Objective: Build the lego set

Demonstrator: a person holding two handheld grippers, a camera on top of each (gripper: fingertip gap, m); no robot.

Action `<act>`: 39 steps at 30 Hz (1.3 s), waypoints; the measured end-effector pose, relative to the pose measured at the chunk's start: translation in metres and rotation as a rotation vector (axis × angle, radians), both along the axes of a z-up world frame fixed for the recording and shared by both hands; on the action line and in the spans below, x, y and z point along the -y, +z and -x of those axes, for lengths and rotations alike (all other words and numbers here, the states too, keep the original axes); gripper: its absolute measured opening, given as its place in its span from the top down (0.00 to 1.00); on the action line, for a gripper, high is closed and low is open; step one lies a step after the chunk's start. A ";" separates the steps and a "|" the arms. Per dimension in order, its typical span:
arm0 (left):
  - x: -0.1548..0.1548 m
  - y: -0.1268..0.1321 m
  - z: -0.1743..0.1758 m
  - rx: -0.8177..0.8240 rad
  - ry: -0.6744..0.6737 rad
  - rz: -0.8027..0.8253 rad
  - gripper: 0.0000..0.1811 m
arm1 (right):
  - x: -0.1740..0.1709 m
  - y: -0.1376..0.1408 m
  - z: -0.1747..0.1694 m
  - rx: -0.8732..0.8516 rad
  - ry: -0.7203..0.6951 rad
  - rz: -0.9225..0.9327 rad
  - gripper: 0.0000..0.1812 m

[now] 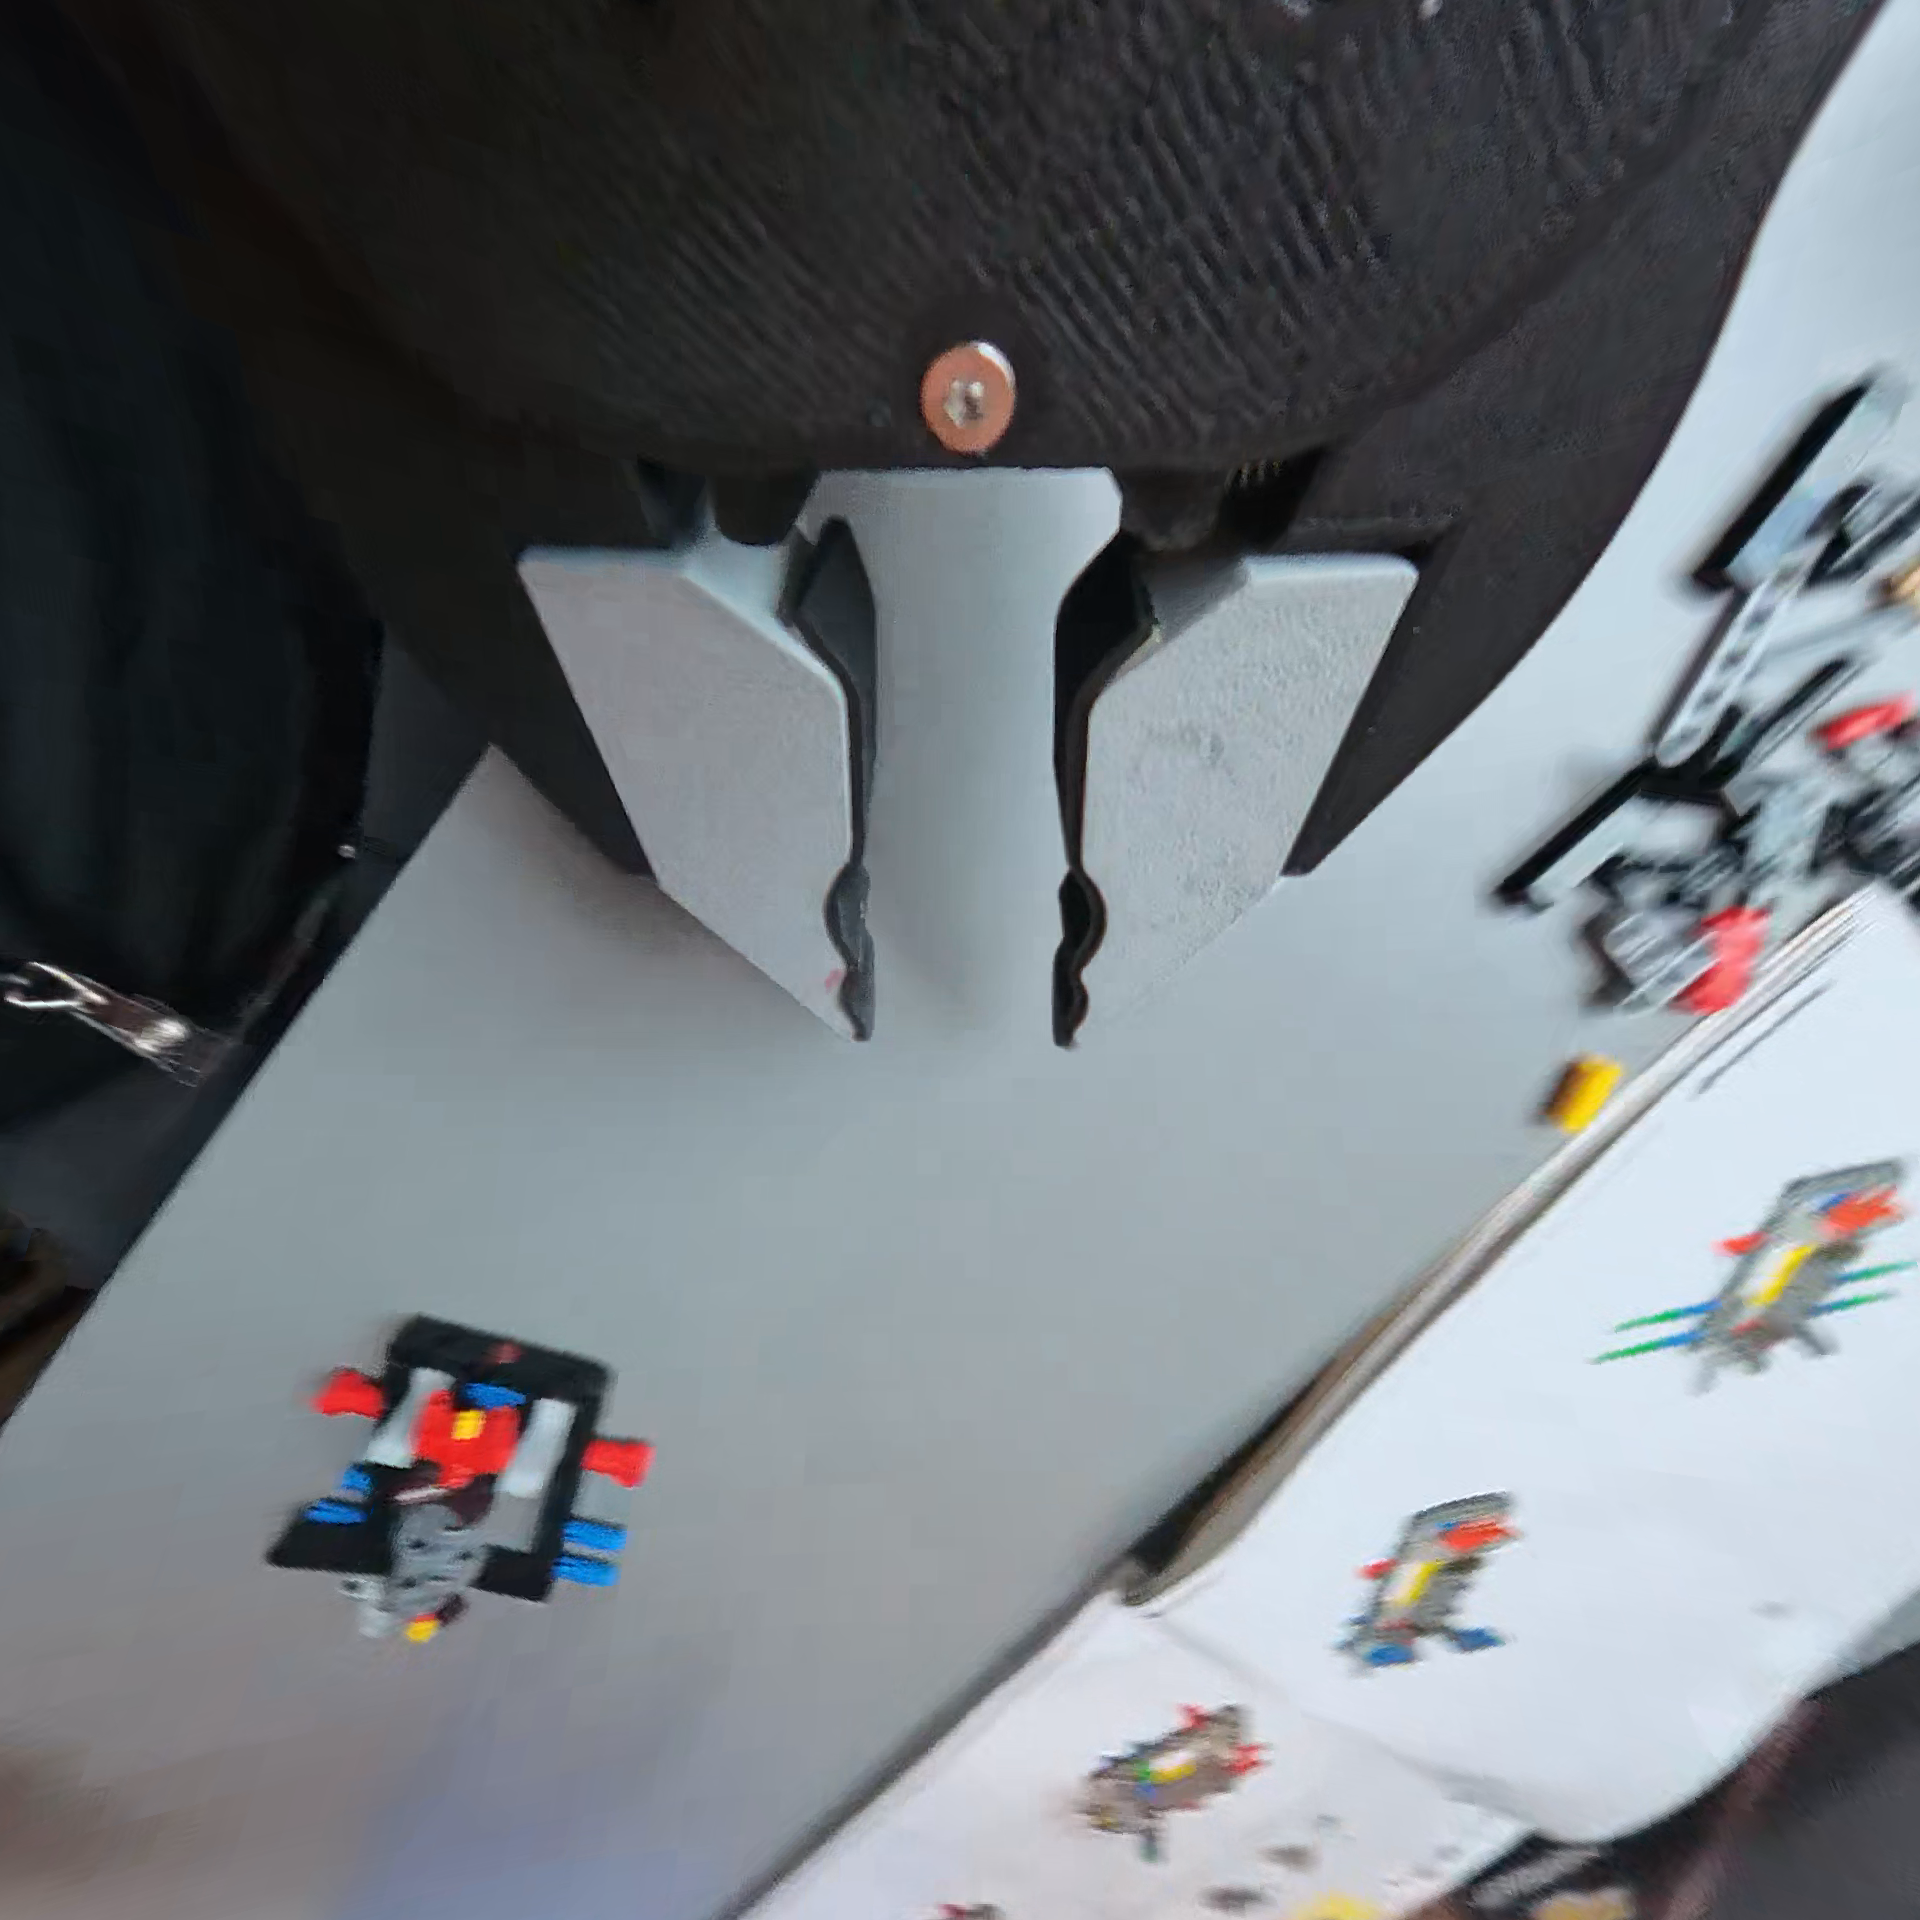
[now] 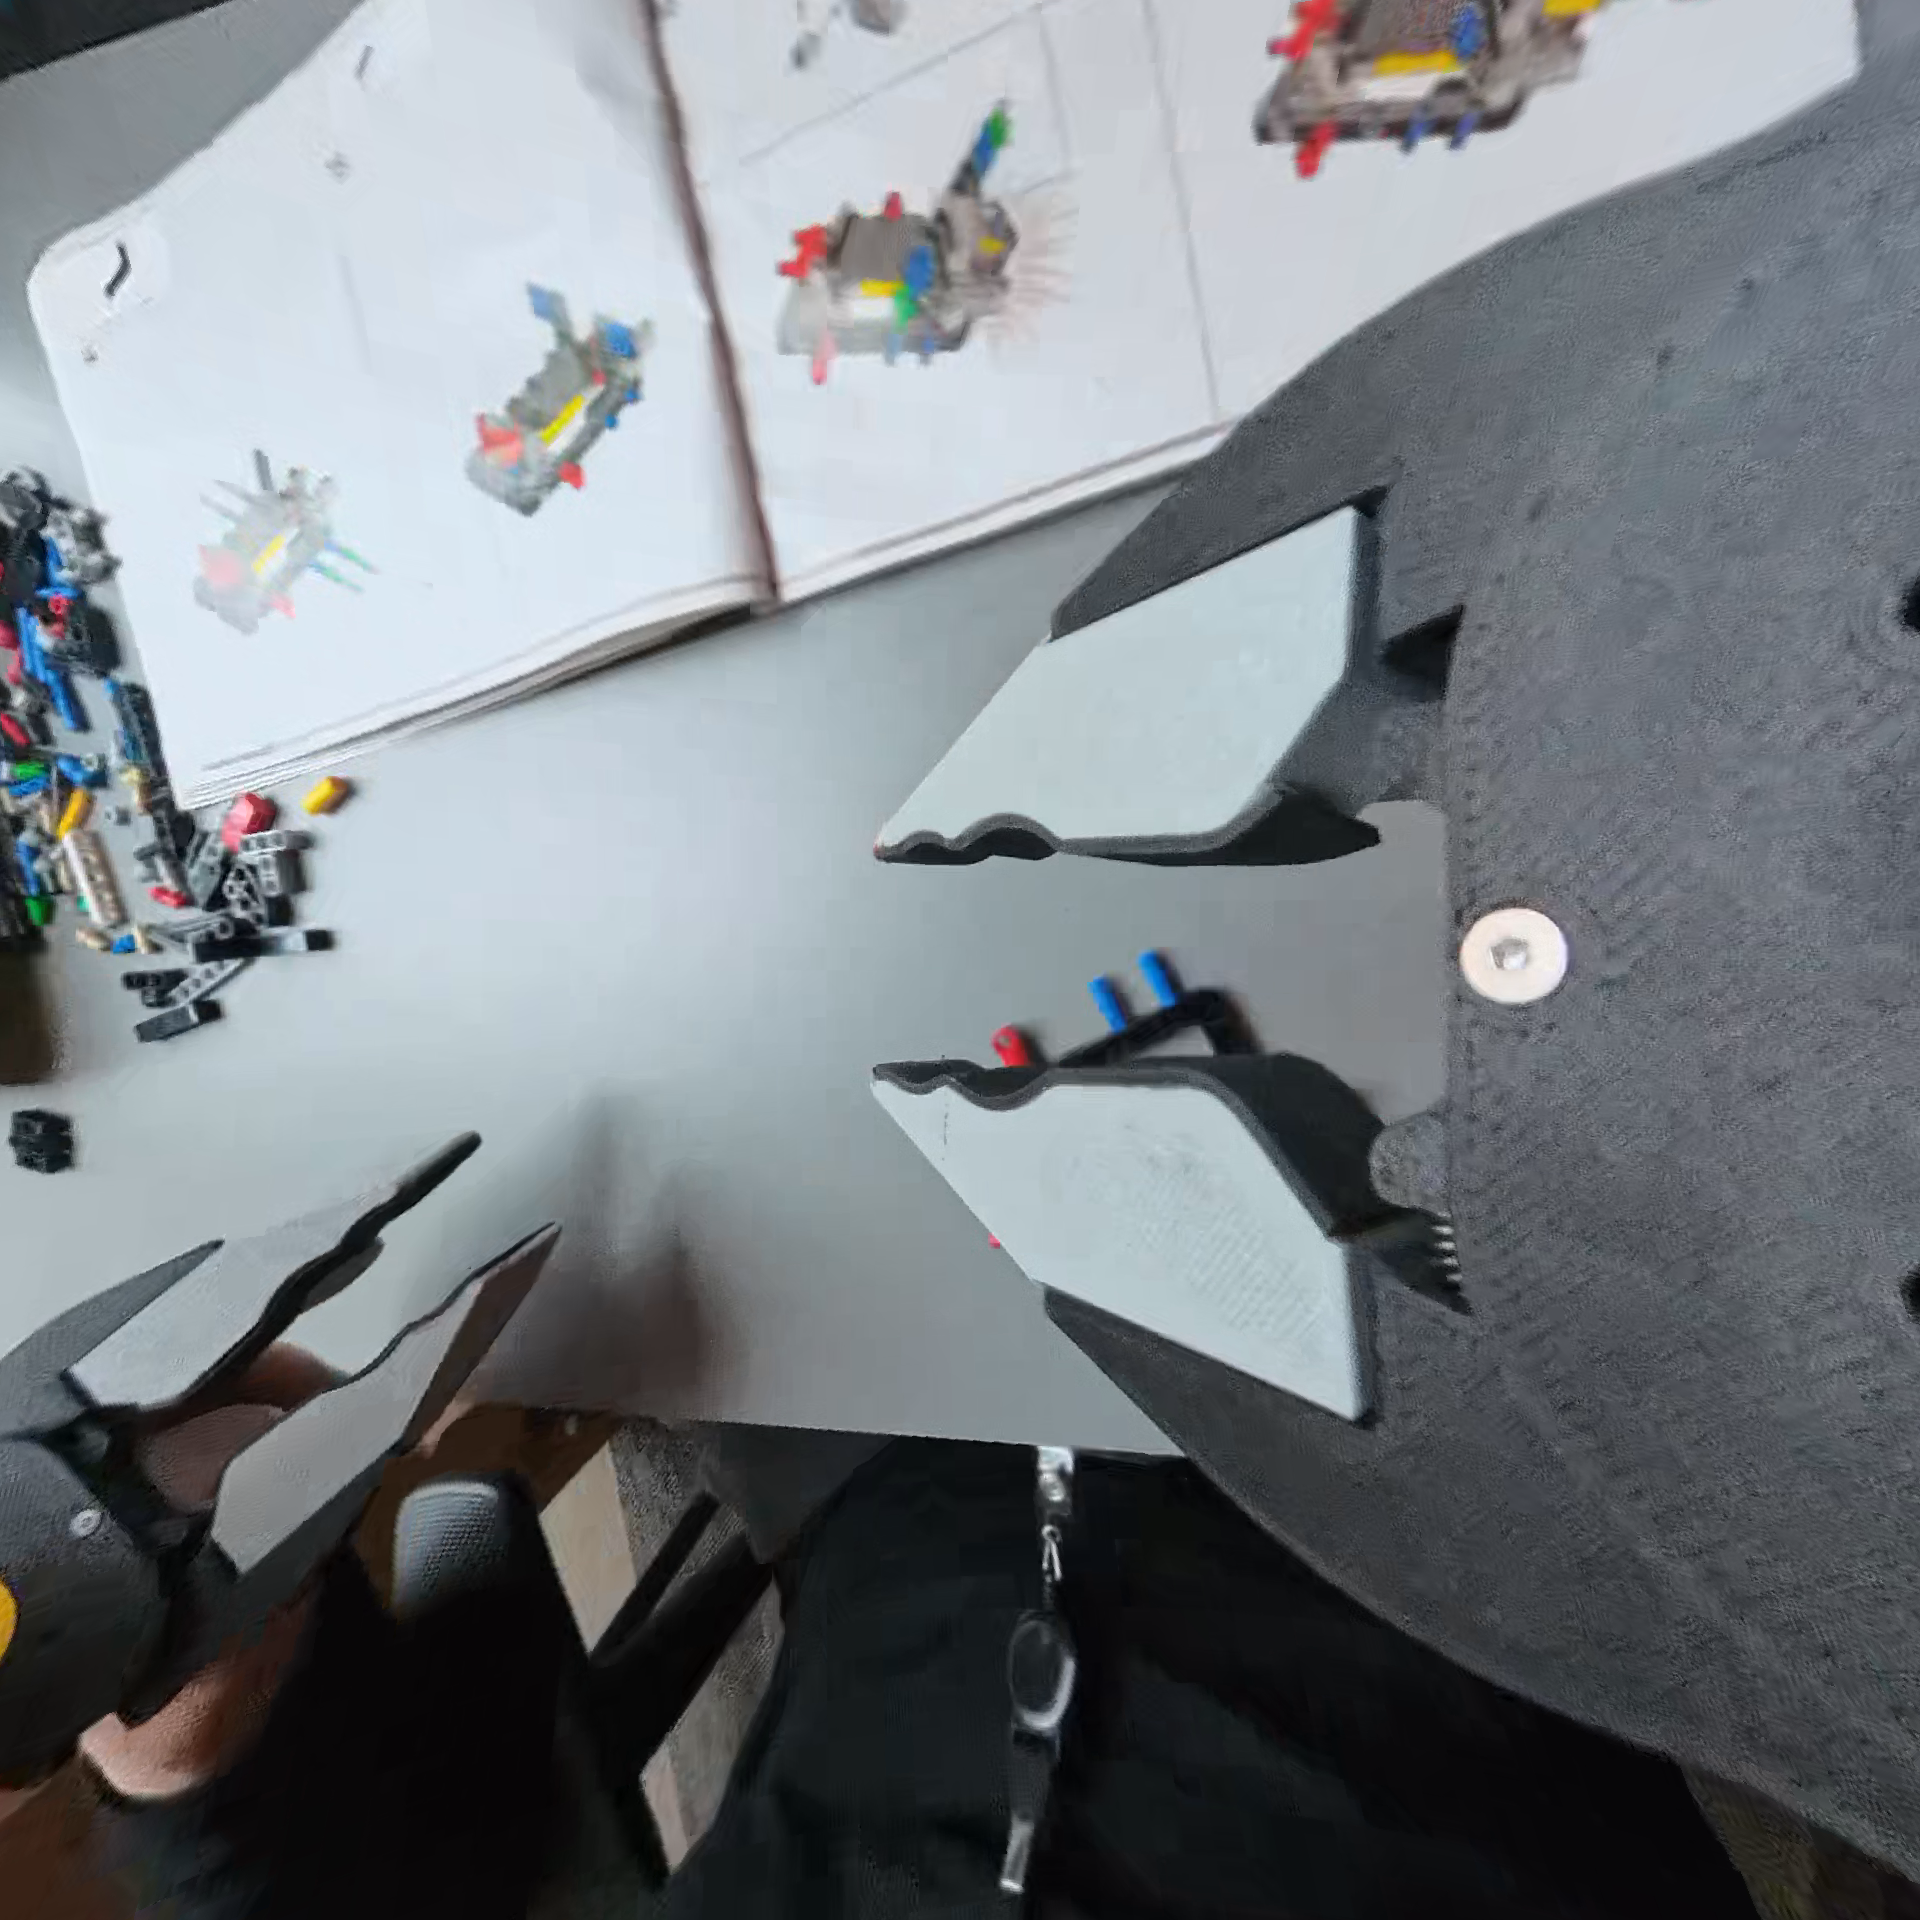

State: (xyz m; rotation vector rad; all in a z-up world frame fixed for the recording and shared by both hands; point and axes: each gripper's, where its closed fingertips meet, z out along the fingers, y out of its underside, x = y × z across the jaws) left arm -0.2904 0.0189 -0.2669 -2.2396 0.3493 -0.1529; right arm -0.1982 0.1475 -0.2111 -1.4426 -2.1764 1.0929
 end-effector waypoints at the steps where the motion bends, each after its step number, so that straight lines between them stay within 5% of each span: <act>1: -0.006 -0.004 -0.020 0.006 -0.058 0.017 0.82 | -0.008 -0.009 -0.023 -0.001 -0.024 0.012 0.81; 5: -0.033 -0.019 -0.086 -0.033 -0.241 0.058 0.82 | -0.019 -0.045 -0.088 0.023 -0.136 0.056 0.81; 11: -0.061 -0.029 -0.137 -0.078 -0.347 0.080 0.78 | 0.013 -0.075 -0.121 -0.009 -0.177 0.015 0.79; 20: -0.072 -0.036 -0.138 -0.056 -0.322 0.076 0.76 | 0.021 -0.081 -0.127 0.011 -0.291 -0.064 0.81; 25: -0.074 -0.037 -0.134 -0.037 -0.303 0.064 0.74 | 0.022 -0.090 -0.129 0.053 -0.321 -0.100 0.98; 28: -0.074 -0.036 -0.131 -0.061 -0.295 0.047 0.74 | 0.020 -0.094 -0.130 0.082 -0.333 -0.117 0.98; 39: -0.060 -0.025 -0.125 -0.201 -0.298 -0.057 0.78 | -0.010 -0.062 -0.154 0.106 -0.408 -0.077 0.98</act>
